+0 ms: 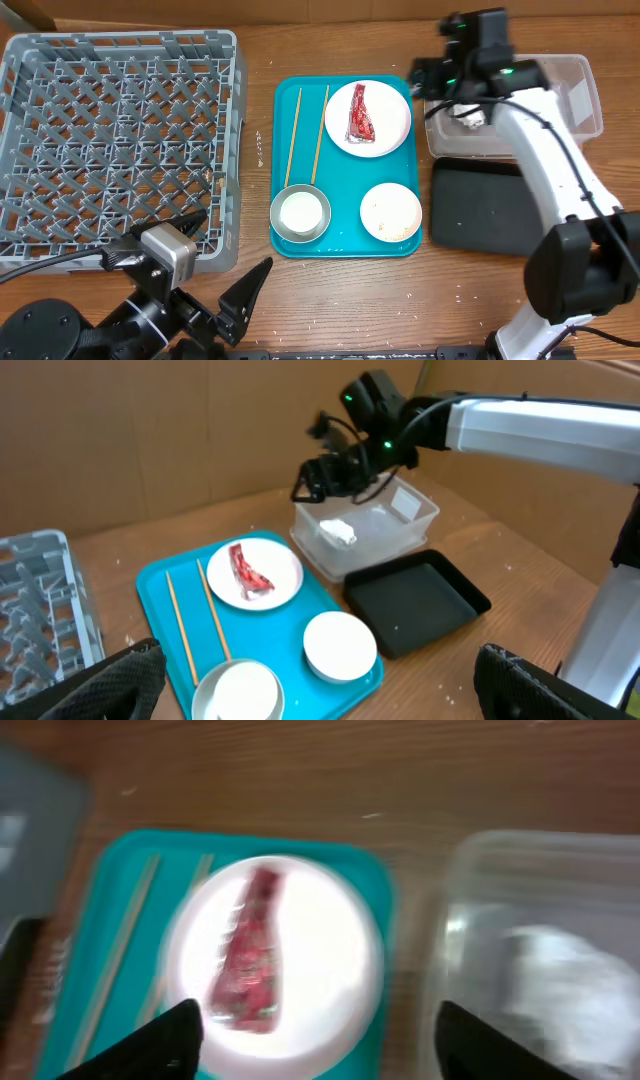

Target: Sort waste into correct bins and load items into the dishwasher

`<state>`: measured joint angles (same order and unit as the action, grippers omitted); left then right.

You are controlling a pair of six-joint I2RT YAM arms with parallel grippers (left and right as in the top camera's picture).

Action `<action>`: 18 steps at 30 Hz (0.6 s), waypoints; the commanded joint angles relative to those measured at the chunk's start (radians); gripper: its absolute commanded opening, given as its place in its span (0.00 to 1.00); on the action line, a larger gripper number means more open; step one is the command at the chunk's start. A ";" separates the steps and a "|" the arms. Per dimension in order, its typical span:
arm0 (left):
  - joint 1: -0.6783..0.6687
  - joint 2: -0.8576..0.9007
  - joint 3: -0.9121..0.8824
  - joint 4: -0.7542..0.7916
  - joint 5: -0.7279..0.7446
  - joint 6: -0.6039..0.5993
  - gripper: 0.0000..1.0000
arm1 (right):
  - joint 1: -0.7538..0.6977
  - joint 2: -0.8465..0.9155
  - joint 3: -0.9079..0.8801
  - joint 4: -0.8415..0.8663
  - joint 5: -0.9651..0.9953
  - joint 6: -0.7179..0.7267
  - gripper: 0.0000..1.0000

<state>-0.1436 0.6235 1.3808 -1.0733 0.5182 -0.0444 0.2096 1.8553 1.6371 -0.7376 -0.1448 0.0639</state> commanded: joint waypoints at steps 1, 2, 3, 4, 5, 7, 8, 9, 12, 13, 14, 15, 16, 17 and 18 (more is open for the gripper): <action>-0.001 -0.002 -0.004 -0.023 -0.009 0.022 1.00 | 0.104 -0.008 0.006 0.007 -0.047 -0.005 0.66; -0.001 -0.002 -0.004 -0.032 -0.008 0.022 1.00 | 0.131 0.008 0.006 0.015 -0.017 -0.005 0.66; -0.001 -0.002 -0.004 -0.044 -0.009 0.022 1.00 | 0.156 0.024 0.006 0.024 0.025 -0.005 0.66; -0.001 -0.002 -0.004 -0.055 -0.009 0.022 1.00 | 0.179 0.045 0.006 0.033 0.077 -0.005 0.66; -0.001 -0.002 -0.004 -0.066 -0.009 0.022 1.00 | 0.198 0.067 0.006 0.042 0.130 -0.005 0.66; -0.001 -0.002 -0.004 -0.098 -0.009 0.022 1.00 | 0.231 0.132 0.006 0.068 0.232 -0.004 0.66; -0.001 -0.002 -0.004 -0.108 -0.009 0.022 1.00 | 0.236 0.153 0.006 0.077 0.243 -0.004 0.66; -0.001 -0.002 -0.004 -0.118 -0.009 0.022 1.00 | 0.237 0.177 0.006 0.090 0.249 -0.003 0.66; -0.001 -0.002 -0.004 -0.153 -0.009 0.022 1.00 | 0.233 0.248 0.006 0.131 0.248 0.044 0.66; -0.001 -0.002 -0.004 -0.162 -0.009 0.022 1.00 | 0.232 0.269 0.006 0.143 0.248 0.049 0.66; -0.001 -0.002 -0.004 -0.171 -0.009 0.022 1.00 | 0.233 0.286 0.006 0.155 0.246 0.048 0.66; -0.001 -0.002 -0.004 -0.182 -0.009 0.022 1.00 | 0.233 0.301 0.006 0.166 0.246 0.048 0.66; -0.001 -0.002 -0.004 -0.192 -0.009 0.022 1.00 | 0.233 0.314 0.006 0.176 0.246 0.048 0.66; -0.001 -0.002 -0.004 -0.200 -0.009 0.022 1.00 | 0.233 0.323 0.006 0.183 0.246 0.049 0.67; -0.001 -0.002 -0.004 -0.207 -0.009 0.022 1.00 | 0.233 0.333 0.006 0.188 0.246 0.049 0.69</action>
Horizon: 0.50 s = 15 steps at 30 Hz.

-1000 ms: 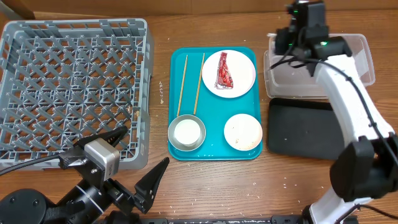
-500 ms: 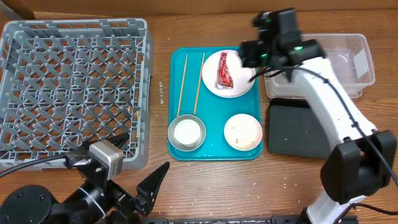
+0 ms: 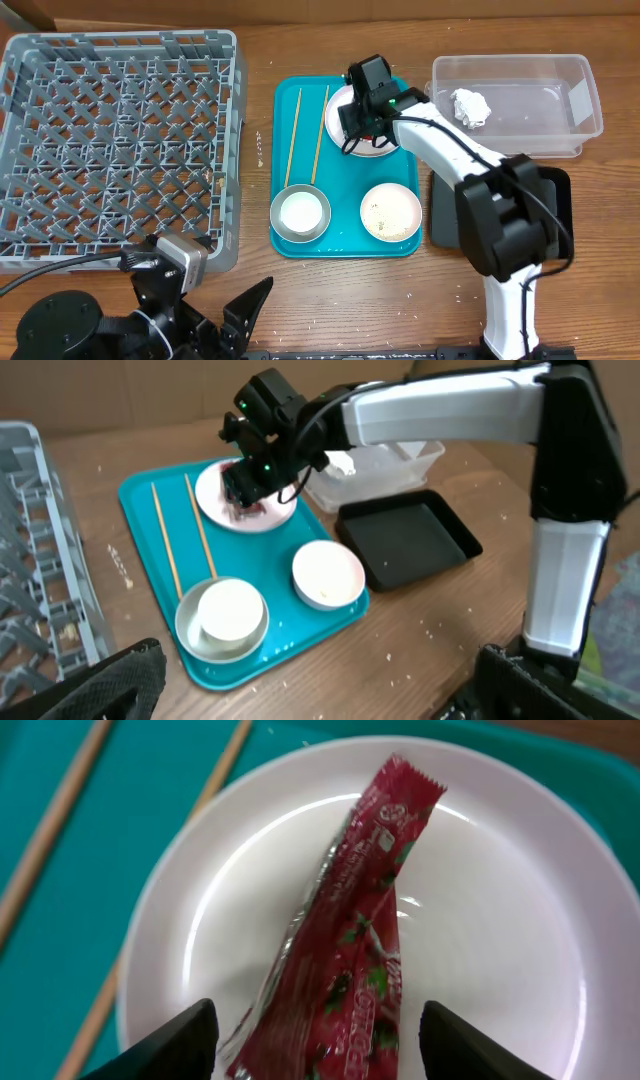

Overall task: Sort waste into correct bins and load items into the dishwasher
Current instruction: 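Grasp the red wrapper with the right gripper and drop it in the bin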

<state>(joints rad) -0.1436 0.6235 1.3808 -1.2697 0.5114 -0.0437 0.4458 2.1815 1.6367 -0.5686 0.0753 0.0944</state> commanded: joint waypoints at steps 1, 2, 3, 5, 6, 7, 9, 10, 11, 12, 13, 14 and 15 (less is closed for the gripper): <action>-0.001 -0.002 -0.004 -0.016 -0.002 0.021 1.00 | -0.003 0.012 0.006 0.019 0.026 0.018 0.70; -0.001 -0.002 -0.004 -0.020 -0.002 0.021 1.00 | -0.003 0.021 0.006 0.019 0.026 0.018 0.66; -0.001 -0.002 -0.004 -0.021 -0.003 0.021 1.00 | -0.003 0.027 0.006 0.014 0.026 0.018 0.59; -0.001 -0.002 -0.004 -0.021 -0.002 0.021 1.00 | -0.003 0.045 0.006 -0.004 0.029 0.018 0.36; -0.001 -0.002 -0.004 -0.021 -0.002 0.021 1.00 | -0.004 0.054 0.006 -0.014 0.028 0.018 0.31; -0.001 -0.002 -0.004 -0.021 -0.002 0.021 1.00 | -0.004 0.061 0.006 -0.025 0.028 0.018 0.29; -0.001 -0.002 -0.004 -0.024 -0.002 0.021 1.00 | -0.003 0.070 0.006 -0.039 0.025 0.018 0.35; -0.001 -0.002 -0.004 -0.026 -0.002 0.021 1.00 | -0.003 0.071 0.006 -0.043 0.021 0.018 0.39; -0.001 -0.002 -0.004 -0.029 -0.002 0.021 1.00 | -0.003 0.071 0.006 -0.048 0.010 0.018 0.38; -0.001 -0.002 -0.004 -0.031 -0.002 0.021 1.00 | -0.003 0.071 0.006 -0.051 0.000 0.018 0.22; -0.001 -0.002 -0.004 -0.035 -0.002 0.021 1.00 | -0.003 0.071 0.006 -0.055 -0.007 0.018 0.09; -0.001 -0.002 -0.004 -0.036 -0.002 0.021 1.00 | -0.004 0.071 0.006 -0.058 -0.010 0.018 0.04; -0.001 -0.002 -0.004 -0.035 -0.002 0.021 1.00 | -0.004 0.071 0.006 -0.063 -0.010 0.018 0.04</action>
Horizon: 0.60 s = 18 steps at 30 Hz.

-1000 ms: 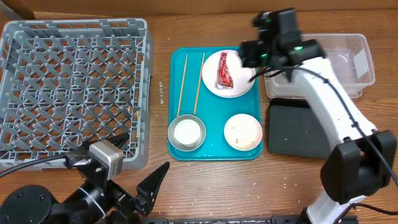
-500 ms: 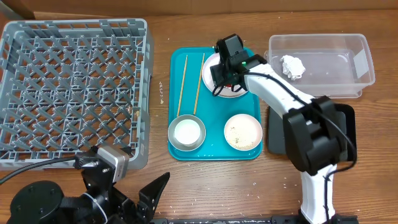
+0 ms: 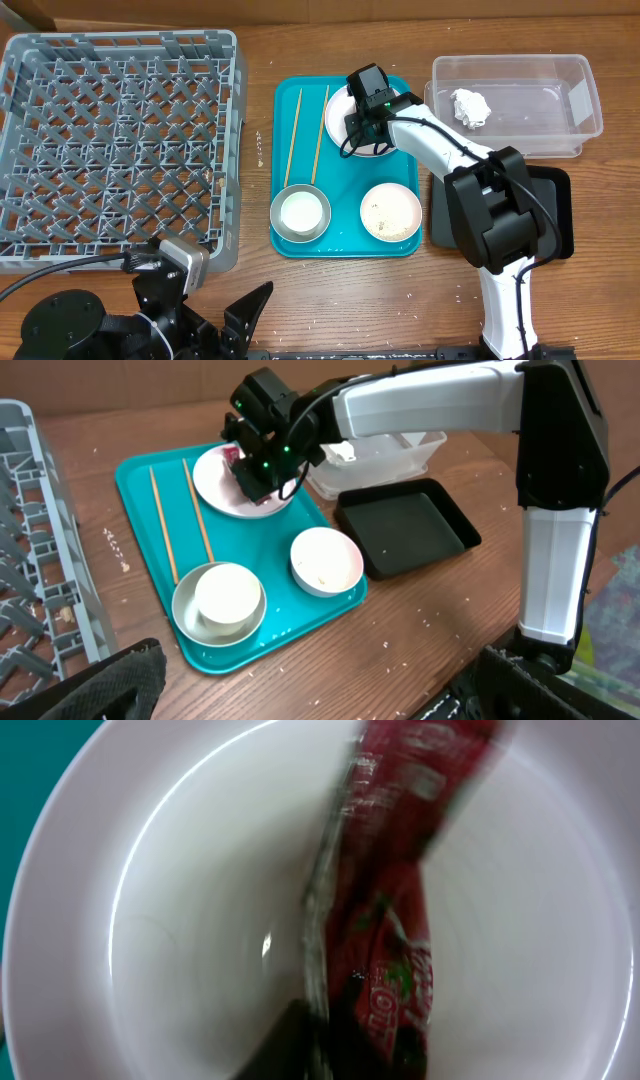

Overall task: Sort waste into correct bins and load items into the dishwasher
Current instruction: 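Grasp the red wrapper with the right gripper and drop it in the bin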

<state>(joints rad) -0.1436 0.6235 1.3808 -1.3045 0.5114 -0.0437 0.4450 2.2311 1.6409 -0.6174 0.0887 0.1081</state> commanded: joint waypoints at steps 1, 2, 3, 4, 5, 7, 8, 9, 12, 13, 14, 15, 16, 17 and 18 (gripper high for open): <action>-0.001 -0.002 -0.004 -0.002 -0.002 0.021 1.00 | -0.003 0.019 0.005 -0.022 -0.023 0.004 0.04; -0.001 -0.002 -0.004 -0.001 -0.002 0.021 1.00 | -0.004 0.009 0.013 -0.040 -0.023 0.005 0.04; -0.001 -0.002 -0.004 -0.002 -0.002 0.021 1.00 | -0.004 -0.005 0.024 -0.060 -0.024 0.005 0.04; -0.001 -0.002 -0.004 -0.002 -0.002 0.021 1.00 | -0.006 -0.019 0.035 -0.077 -0.026 0.005 0.04; -0.001 -0.002 -0.004 -0.003 -0.002 0.021 1.00 | -0.009 -0.040 0.049 -0.097 -0.035 0.005 0.04; -0.001 -0.002 -0.004 -0.005 -0.002 0.021 1.00 | -0.022 -0.091 0.080 -0.140 -0.045 0.014 0.04; -0.001 -0.002 -0.004 -0.006 -0.002 0.021 1.00 | -0.034 -0.117 0.096 -0.161 -0.046 0.035 0.04; -0.001 -0.002 -0.004 -0.006 -0.002 0.021 1.00 | -0.055 -0.149 0.113 -0.183 -0.046 0.076 0.04; -0.001 -0.002 -0.004 -0.007 -0.002 0.021 1.00 | -0.137 -0.227 0.129 -0.202 -0.089 0.157 0.04; -0.001 -0.002 -0.004 -0.006 0.002 0.021 1.00 | -0.167 -0.244 0.129 -0.203 -0.119 0.163 0.04; -0.001 -0.002 -0.004 -0.007 0.003 0.021 1.00 | -0.206 -0.260 0.129 -0.204 -0.160 0.163 0.04; -0.001 -0.002 -0.004 -0.008 0.003 0.021 1.00 | -0.247 -0.269 0.129 -0.209 -0.198 0.162 0.04; -0.001 -0.002 -0.004 -0.008 0.003 0.021 1.00 | -0.278 -0.269 0.129 -0.219 -0.217 0.161 0.04; -0.001 -0.002 -0.004 -0.008 0.003 0.021 1.00 | -0.302 -0.269 0.128 -0.232 -0.218 0.160 0.04; -0.001 -0.002 -0.004 -0.008 0.002 0.021 1.00 | -0.324 -0.266 0.125 -0.243 -0.217 0.147 0.04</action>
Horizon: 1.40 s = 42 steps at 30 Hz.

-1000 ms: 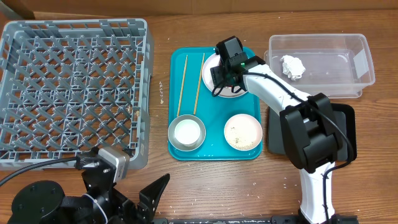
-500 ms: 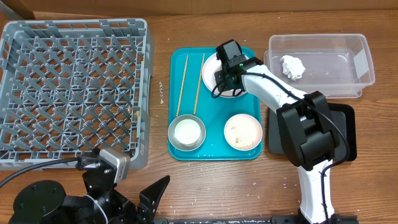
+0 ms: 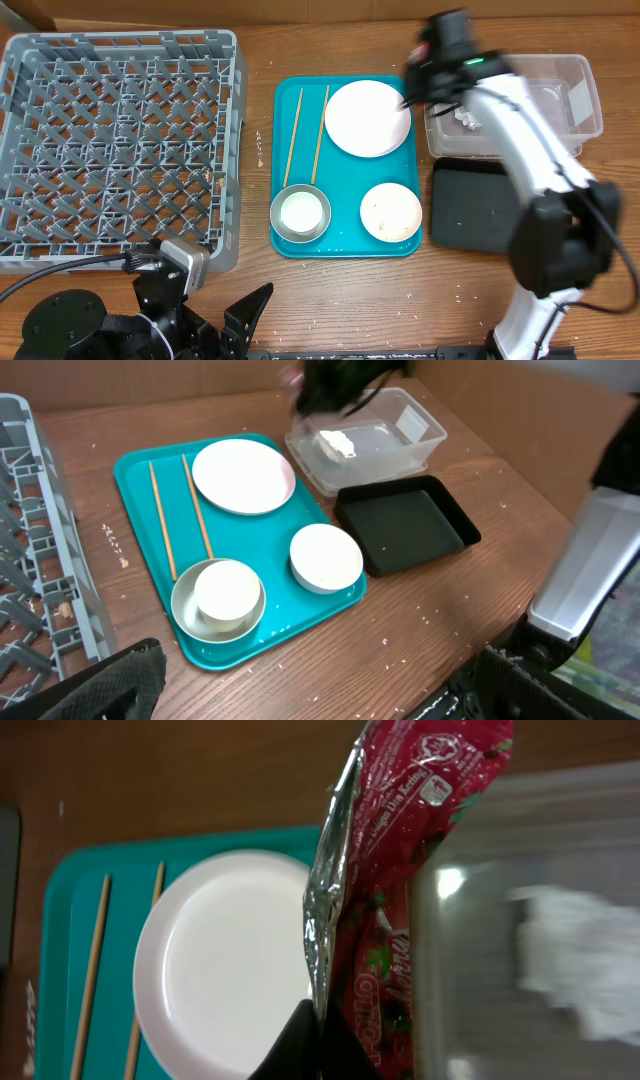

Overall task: Sort waste into correct bins and load items into the dishwasher
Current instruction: 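Grasp the red wrapper with the right gripper and drop it in the bin, then grasp the small white bowl of rice with the right gripper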

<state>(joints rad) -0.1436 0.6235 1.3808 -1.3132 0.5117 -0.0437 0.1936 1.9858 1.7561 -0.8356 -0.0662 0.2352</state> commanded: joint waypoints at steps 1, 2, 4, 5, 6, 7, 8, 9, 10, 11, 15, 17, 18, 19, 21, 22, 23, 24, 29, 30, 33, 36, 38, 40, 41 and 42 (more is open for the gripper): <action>-0.001 -0.002 -0.004 0.002 0.002 0.021 1.00 | -0.098 -0.013 0.004 -0.039 -0.055 0.015 0.04; -0.001 -0.002 -0.004 0.003 0.002 0.021 1.00 | -0.112 -0.009 0.000 -0.049 -0.056 0.015 0.04; -0.001 -0.002 -0.004 0.008 0.002 0.021 1.00 | -0.132 -0.001 -0.002 -0.095 -0.101 -0.047 0.26; -0.001 -0.002 -0.004 0.008 0.003 0.021 1.00 | -0.132 -0.008 0.001 -0.113 -0.128 -0.075 0.45; -0.001 -0.002 -0.004 0.008 0.002 0.021 1.00 | -0.130 -0.021 0.002 -0.129 -0.154 -0.091 0.54; -0.001 -0.002 -0.004 0.009 0.001 0.022 1.00 | -0.124 -0.036 0.002 -0.140 -0.169 -0.091 0.58; -0.001 -0.002 -0.004 0.011 -0.004 0.022 1.00 | -0.116 -0.056 0.002 -0.150 -0.183 -0.090 0.62; -0.001 -0.002 -0.004 0.016 -0.016 0.022 1.00 | -0.102 -0.083 0.002 -0.164 -0.193 -0.090 0.65; -0.001 -0.002 -0.004 0.018 -0.027 0.022 1.00 | -0.087 -0.108 0.002 -0.174 -0.195 -0.089 0.66; -0.001 -0.002 -0.004 0.020 -0.040 0.022 1.00 | -0.065 -0.138 0.002 -0.187 -0.194 -0.087 0.66; -0.001 -0.002 -0.004 0.020 -0.051 0.022 1.00 | 0.045 -0.218 0.002 -0.267 -0.189 -0.083 0.67; -0.001 -0.002 -0.004 0.020 -0.051 0.022 1.00 | 0.104 -0.226 0.002 -0.328 -0.176 -0.045 0.68; -0.001 -0.002 -0.004 0.020 -0.051 0.022 1.00 | 0.137 -0.225 -0.003 -0.365 -0.153 -0.016 0.68; -0.001 -0.002 -0.004 0.020 -0.052 0.022 1.00 | 0.164 -0.222 -0.016 -0.391 -0.121 0.013 0.64; -0.001 -0.002 -0.004 0.020 -0.052 0.022 1.00 | 0.216 -0.217 -0.071 -0.416 -0.069 0.084 0.51; -0.001 -0.002 -0.004 0.019 -0.052 0.022 1.00 | 0.242 -0.214 -0.117 -0.412 -0.064 0.112 0.46; -0.001 -0.002 -0.004 0.018 -0.052 0.022 1.00 | 0.258 -0.211 -0.155 -0.404 -0.066 0.128 0.44; -0.001 -0.002 -0.004 0.016 -0.052 0.022 1.00 | 0.277 -0.209 -0.199 -0.389 -0.066 0.141 0.43; -0.001 -0.002 -0.004 0.013 -0.052 0.022 1.00 | 0.358 -0.209 -0.396 -0.235 -0.066 0.130 0.44; -0.001 -0.002 -0.004 0.016 -0.063 0.022 1.00 | 0.394 -0.209 -0.444 -0.182 -0.056 0.108 0.45; -0.001 -0.002 -0.004 0.011 -0.094 0.021 1.00 | 0.445 -0.209 -0.509 -0.105 0.013 0.116 0.49; -0.001 -0.002 -0.004 0.000 -0.097 0.022 1.00 | 0.475 -0.207 -0.568 -0.026 0.092 0.163 0.47; -0.001 -0.002 -0.004 -0.003 -0.097 0.022 1.00 | 0.475 -0.204 -0.602 0.014 0.110 0.164 0.46; -0.001 -0.002 -0.004 -0.003 -0.097 0.021 1.00 | 0.467 -0.201 -0.638 0.055 0.110 0.168 0.32; -0.001 -0.002 -0.004 -0.003 -0.097 0.021 1.00 | 0.467 -0.201 -0.642 0.059 0.111 0.171 0.22; -0.001 -0.002 -0.004 -0.004 -0.097 0.021 1.00 | 0.467 -0.201 -0.644 0.061 0.110 0.171 0.12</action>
<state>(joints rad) -0.1436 0.6235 1.3800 -1.3170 0.4286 -0.0414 0.6678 1.7908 1.1320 -0.7883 0.0036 0.3912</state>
